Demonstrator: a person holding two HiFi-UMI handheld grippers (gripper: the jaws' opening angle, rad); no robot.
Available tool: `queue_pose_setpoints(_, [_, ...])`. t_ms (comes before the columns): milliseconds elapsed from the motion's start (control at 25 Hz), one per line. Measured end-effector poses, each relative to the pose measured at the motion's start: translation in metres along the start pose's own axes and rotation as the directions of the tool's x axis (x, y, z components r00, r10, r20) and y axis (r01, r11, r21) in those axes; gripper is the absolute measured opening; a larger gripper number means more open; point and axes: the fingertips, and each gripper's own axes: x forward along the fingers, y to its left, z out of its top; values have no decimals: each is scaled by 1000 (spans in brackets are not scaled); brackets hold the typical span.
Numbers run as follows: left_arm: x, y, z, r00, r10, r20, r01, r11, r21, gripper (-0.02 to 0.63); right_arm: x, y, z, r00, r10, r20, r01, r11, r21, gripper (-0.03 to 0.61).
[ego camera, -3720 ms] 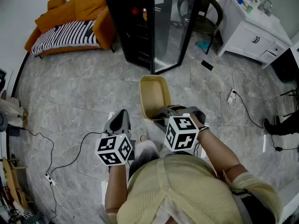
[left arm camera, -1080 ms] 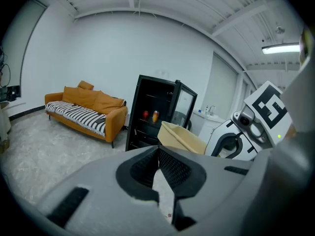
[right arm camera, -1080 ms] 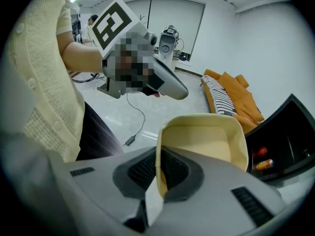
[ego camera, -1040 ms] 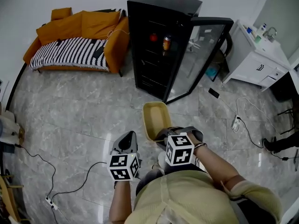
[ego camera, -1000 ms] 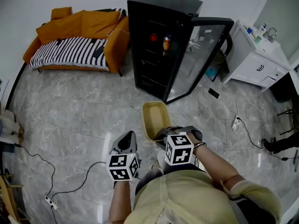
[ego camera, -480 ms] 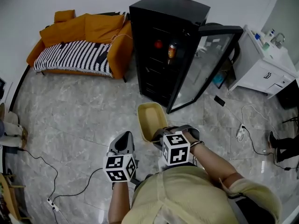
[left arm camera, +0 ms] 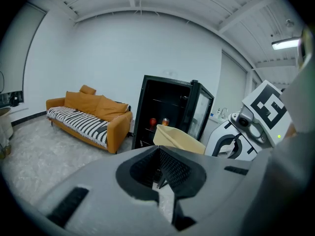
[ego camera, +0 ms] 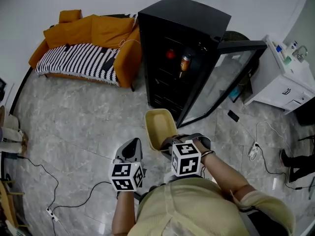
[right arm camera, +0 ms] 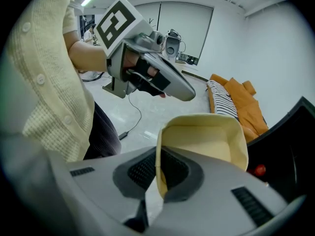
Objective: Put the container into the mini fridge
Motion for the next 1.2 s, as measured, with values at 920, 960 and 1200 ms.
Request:
queue_pose_setpoints(920, [64, 38, 56, 997, -71, 14, 69, 994, 83, 21, 8, -79, 0, 1000, -6, -6, 6, 999, 45, 29])
queue_pose_setpoints(960, [65, 41, 60, 997, -78, 16, 76, 993, 89, 21, 9, -82, 2, 1000, -7, -9, 8, 998, 56, 29])
queue_pose_setpoints(1200, [76, 64, 78, 988, -152, 0, 151, 983, 103, 21, 15, -106, 28, 1000, -16, 3, 15, 991, 132, 29])
